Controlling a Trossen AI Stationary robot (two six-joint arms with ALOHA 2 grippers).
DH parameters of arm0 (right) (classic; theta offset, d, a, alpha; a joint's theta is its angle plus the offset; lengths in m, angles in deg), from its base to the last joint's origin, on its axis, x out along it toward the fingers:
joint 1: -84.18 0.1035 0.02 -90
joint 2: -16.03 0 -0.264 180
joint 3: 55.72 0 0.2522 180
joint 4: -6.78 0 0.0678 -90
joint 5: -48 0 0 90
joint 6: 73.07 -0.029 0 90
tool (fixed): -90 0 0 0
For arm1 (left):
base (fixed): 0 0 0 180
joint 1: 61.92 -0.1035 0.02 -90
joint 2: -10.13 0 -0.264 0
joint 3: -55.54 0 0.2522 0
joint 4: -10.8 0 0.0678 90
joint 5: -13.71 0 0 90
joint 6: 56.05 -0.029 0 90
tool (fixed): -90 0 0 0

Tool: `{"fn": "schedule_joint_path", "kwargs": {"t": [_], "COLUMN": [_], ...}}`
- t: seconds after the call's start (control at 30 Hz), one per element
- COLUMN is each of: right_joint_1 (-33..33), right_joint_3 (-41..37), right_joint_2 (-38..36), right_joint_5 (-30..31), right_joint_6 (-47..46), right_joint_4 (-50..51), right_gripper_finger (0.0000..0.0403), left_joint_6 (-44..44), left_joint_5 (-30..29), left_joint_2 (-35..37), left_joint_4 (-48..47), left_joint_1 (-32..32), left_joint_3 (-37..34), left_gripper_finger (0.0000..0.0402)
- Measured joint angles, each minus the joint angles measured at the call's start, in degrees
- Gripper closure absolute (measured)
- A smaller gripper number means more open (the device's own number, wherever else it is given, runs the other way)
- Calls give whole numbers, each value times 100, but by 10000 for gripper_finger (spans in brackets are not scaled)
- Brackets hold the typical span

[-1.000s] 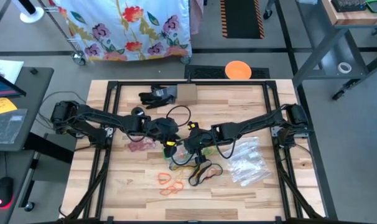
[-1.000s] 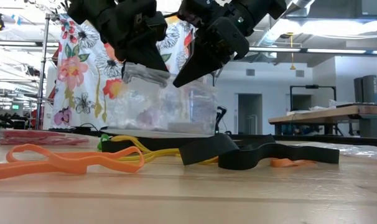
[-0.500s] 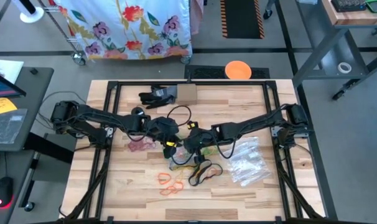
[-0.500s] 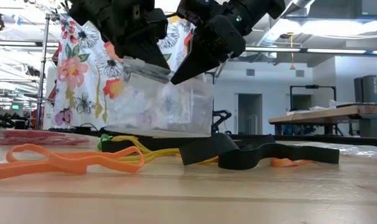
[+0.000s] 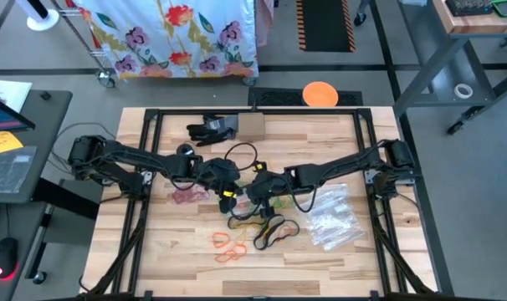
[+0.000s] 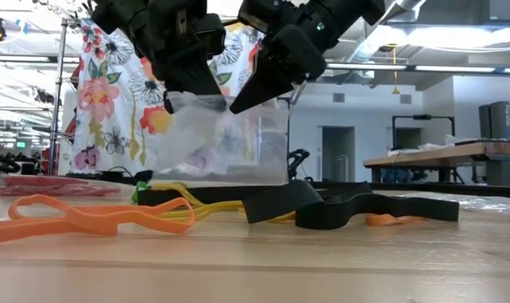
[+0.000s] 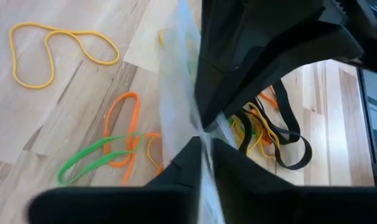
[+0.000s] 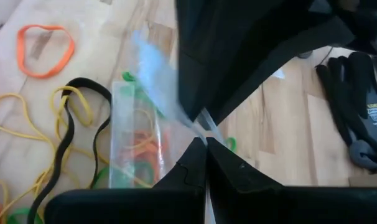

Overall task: Sort rubber bands
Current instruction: Open the transparent zip bag

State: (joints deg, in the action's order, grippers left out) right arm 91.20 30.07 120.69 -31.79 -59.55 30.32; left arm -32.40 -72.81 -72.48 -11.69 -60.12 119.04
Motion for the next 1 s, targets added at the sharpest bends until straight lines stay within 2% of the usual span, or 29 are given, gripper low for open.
{"fn": "schedule_joint_path", "kwargs": {"t": [0.2,0.43,0.7,0.87,1.0], "right_joint_1": [7,4,-3,-10,-50], "right_joint_3": [0,0,0,0,0], "right_joint_2": [0,0,0,2,-49], "right_joint_5": [-222,-844,-859,-594,-608], "right_joint_6": [-95,-447,-514,-1385,-2079], "right_joint_4": [65,325,388,-23,76], "right_gripper_finger": [403,403,397,373,323], "left_joint_6": [-52,-254,-308,-316,-343], "left_joint_5": [-250,-1098,-1296,-1487,-1544], "left_joint_2": [0,0,0,0,0], "left_joint_4": [12,100,208,199,195], "left_joint_1": [0,0,33,100,114], "left_joint_3": [0,0,0,0,0], "left_gripper_finger": [399,401,401,401,401]}}
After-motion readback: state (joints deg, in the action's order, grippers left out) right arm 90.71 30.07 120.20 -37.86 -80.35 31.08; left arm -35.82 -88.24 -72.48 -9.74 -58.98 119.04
